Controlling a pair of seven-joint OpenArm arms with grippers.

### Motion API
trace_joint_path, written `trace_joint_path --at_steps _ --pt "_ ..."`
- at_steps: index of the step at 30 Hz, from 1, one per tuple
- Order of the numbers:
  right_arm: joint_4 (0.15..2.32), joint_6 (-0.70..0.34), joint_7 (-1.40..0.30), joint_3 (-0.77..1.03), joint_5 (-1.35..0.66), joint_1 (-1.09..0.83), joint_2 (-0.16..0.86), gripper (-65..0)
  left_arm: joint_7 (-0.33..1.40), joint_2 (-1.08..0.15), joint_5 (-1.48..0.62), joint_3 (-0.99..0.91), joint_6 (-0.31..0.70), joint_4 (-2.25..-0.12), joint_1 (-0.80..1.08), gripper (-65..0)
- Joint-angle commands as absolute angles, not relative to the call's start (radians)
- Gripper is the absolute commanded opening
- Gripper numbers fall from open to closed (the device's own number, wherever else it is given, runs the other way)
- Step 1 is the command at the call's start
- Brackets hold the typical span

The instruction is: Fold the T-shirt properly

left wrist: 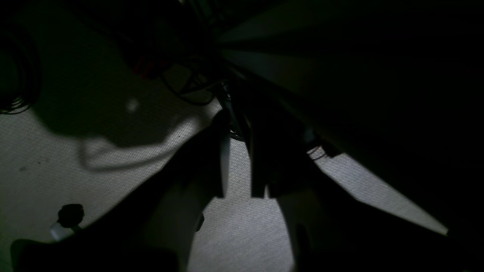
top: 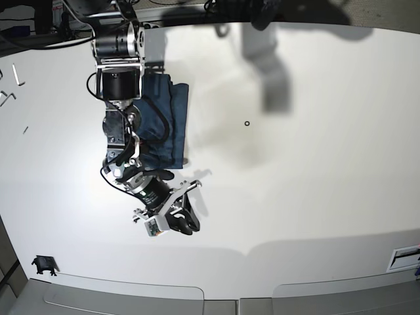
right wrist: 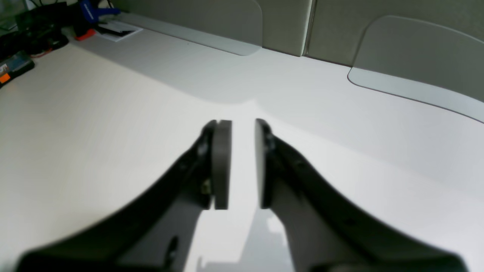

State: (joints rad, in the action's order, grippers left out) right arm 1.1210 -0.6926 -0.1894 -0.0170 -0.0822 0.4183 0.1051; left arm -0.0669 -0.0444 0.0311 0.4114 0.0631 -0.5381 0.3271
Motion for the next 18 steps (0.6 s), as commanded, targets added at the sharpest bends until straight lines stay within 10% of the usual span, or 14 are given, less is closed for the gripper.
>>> trace_joint_path --at_steps 1,18 --pt "1.137 -0.698 -0.157 -0.014 -0.104 0.451 0.108 -52.7 -0.076 -0.036 0.033 0.413 0.073 -0.543 0.338 -56.9" --pt "1.137 -0.698 -0.124 -0.013 -0.111 0.451 0.108 -64.5 -0.076 -0.036 0.033 0.413 0.073 -0.543 0.338 -56.9"
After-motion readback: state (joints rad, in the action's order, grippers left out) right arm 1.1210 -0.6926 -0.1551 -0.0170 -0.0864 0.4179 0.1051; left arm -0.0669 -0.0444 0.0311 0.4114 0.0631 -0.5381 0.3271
